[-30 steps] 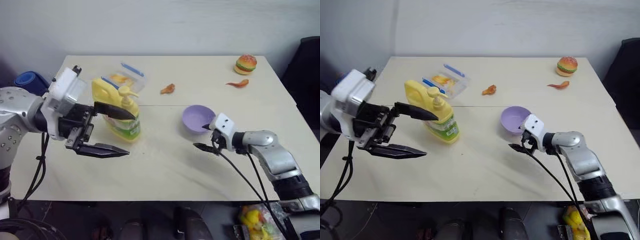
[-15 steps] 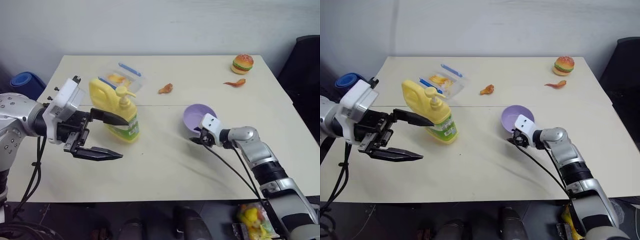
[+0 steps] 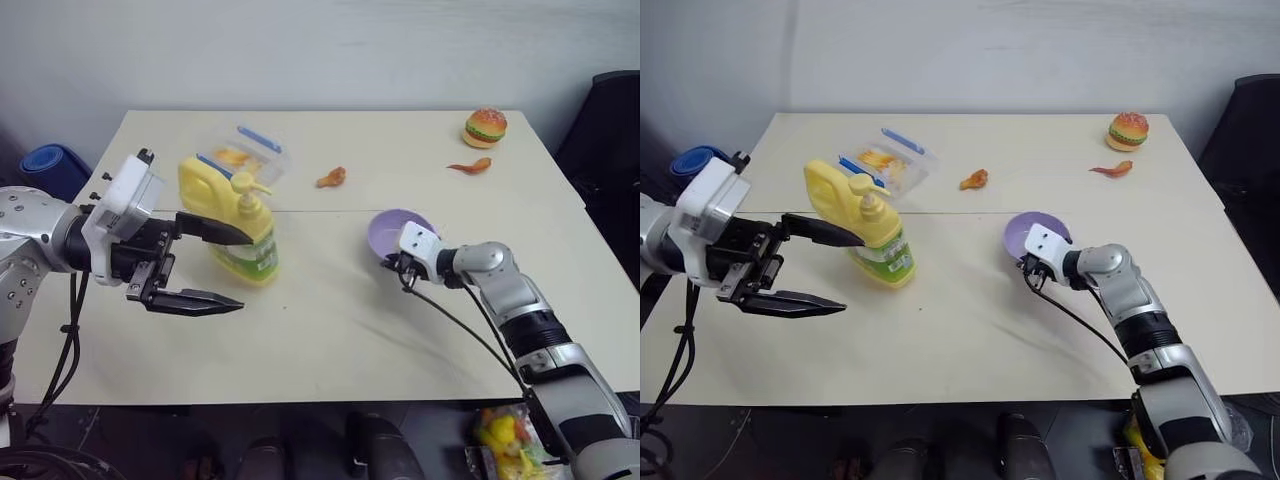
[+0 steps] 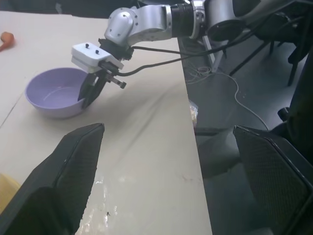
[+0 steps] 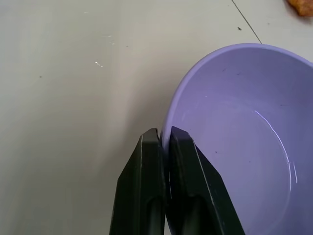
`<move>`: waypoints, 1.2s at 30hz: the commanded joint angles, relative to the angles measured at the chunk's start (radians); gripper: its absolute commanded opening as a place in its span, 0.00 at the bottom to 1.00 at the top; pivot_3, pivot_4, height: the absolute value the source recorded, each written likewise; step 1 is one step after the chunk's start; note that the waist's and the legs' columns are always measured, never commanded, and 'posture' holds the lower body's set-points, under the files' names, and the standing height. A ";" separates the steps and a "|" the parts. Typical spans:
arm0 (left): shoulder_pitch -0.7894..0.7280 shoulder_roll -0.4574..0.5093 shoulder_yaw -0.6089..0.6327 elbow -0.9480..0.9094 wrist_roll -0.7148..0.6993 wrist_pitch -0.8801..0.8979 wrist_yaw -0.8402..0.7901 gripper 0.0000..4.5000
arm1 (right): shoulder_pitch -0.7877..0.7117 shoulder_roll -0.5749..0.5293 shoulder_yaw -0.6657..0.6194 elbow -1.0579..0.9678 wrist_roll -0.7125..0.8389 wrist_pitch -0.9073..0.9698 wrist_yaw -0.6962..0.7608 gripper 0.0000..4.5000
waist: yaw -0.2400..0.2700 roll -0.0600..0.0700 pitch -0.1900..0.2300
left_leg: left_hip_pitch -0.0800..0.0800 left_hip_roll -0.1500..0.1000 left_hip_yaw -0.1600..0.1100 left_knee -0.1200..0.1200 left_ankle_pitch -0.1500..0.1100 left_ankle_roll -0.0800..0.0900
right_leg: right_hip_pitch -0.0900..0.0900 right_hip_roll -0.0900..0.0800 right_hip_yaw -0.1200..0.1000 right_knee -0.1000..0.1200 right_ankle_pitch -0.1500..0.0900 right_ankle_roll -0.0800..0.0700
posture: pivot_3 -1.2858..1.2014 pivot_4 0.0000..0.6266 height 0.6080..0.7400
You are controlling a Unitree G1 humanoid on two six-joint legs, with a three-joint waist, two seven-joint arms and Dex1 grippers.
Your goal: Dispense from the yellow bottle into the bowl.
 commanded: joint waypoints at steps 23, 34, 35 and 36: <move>-0.650 -0.103 -0.197 0.743 0.339 -0.256 -0.221 0.13 | -0.301 -0.040 0.163 -0.532 0.099 0.402 0.387 0.00 | 0.001 0.000 0.000 | -0.028 -0.002 -0.003 0.018 0.000 0.000 | -0.019 0.000 -0.020 0.007 0.001 0.001 | 0.52 0.24 1.00; -0.648 -0.182 -0.220 0.788 0.414 -0.349 -0.223 0.01 | -0.395 -0.036 0.172 -0.632 0.152 0.503 0.456 0.00 | 0.000 0.000 0.000 | -0.029 -0.001 -0.005 0.020 0.000 0.000 | -0.019 -0.001 -0.022 0.009 0.001 0.001 | 0.52 0.24 1.00; -0.644 -0.182 -0.222 0.789 0.422 -0.360 -0.223 0.01 | -0.400 -0.035 0.172 -0.639 0.158 0.512 0.458 0.00 | 0.000 0.000 0.000 | -0.029 -0.001 -0.005 0.020 0.000 0.000 | -0.019 -0.001 -0.022 0.009 0.001 0.001 | 0.52 0.24 1.00; -0.640 -0.183 -0.223 0.789 0.427 -0.369 -0.224 0.01 | -0.406 -0.035 0.172 -0.646 0.163 0.520 0.460 0.00 | 0.000 0.000 0.000 | -0.029 -0.001 -0.005 0.020 0.000 0.000 | -0.019 -0.001 -0.023 0.009 0.001 0.001 | 0.52 0.24 1.00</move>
